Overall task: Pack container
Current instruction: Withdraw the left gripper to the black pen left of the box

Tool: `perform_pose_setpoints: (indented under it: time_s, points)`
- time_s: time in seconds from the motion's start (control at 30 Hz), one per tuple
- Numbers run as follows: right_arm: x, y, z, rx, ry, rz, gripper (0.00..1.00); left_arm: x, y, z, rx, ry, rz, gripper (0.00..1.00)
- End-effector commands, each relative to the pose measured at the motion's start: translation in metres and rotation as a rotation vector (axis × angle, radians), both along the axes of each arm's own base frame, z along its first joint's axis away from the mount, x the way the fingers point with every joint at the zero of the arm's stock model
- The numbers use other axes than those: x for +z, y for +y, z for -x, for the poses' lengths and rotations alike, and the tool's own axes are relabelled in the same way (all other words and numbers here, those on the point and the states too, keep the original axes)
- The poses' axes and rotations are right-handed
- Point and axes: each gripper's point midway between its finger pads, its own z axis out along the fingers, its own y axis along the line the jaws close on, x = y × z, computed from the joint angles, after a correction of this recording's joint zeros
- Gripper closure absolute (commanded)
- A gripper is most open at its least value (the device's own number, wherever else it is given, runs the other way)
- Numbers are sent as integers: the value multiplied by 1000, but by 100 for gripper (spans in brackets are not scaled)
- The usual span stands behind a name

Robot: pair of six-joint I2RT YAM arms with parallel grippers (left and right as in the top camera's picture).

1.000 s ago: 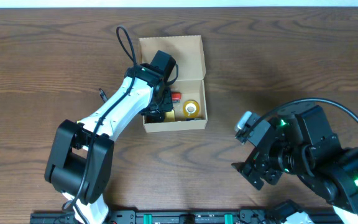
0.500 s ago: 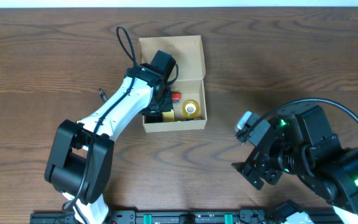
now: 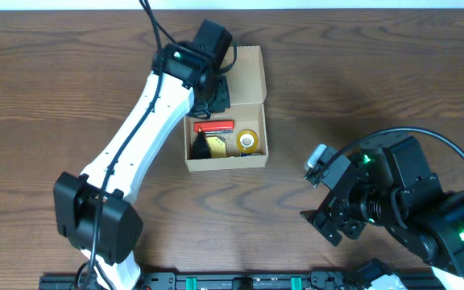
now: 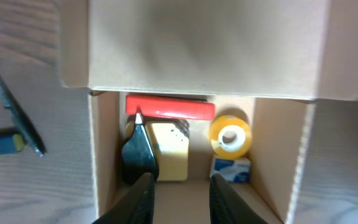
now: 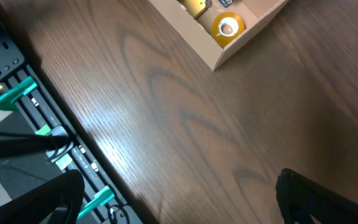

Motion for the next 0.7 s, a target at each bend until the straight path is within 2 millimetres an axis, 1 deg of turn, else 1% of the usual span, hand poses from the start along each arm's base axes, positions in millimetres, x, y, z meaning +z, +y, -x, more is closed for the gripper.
perform_pose_setpoints:
  time_s: [0.0, 0.1, 0.17, 0.27, 0.37, 0.43, 0.5, 0.57, 0.6, 0.67]
  points:
    - [0, -1, -1, -18, 5, -5, 1, 40, 8, -4, 17, -87, -2, 72]
    - [0, -1, -1, -18, 5, -5, 1, 65, 29, 2, 55, -142, -50, 72]
    - [0, -1, -1, -18, 5, -5, 1, 75, 46, 11, 99, -145, -63, 72]
    - [0, -1, -1, -18, 5, -5, 1, 86, 80, 25, 211, -114, -67, 72]
    - [0, -1, -1, -18, 5, -5, 1, 87, 115, 33, 302, -78, -80, 75]
    - [0, -1, -1, -18, 5, -5, 1, 79, 139, 37, 389, -32, -89, 77]
    - [0, -1, -1, -18, 5, -5, 1, 66, 156, 40, 461, 10, -90, 78]
    - [0, -1, -1, -18, 5, -5, 1, 47, 165, 39, 498, 52, -61, 81]
    - [0, -1, -1, -18, 5, -5, 1, 38, 169, 38, 512, 65, -58, 82]
    - [0, -1, -1, -18, 5, -5, 1, 13, 174, 36, 531, 90, -51, 82]
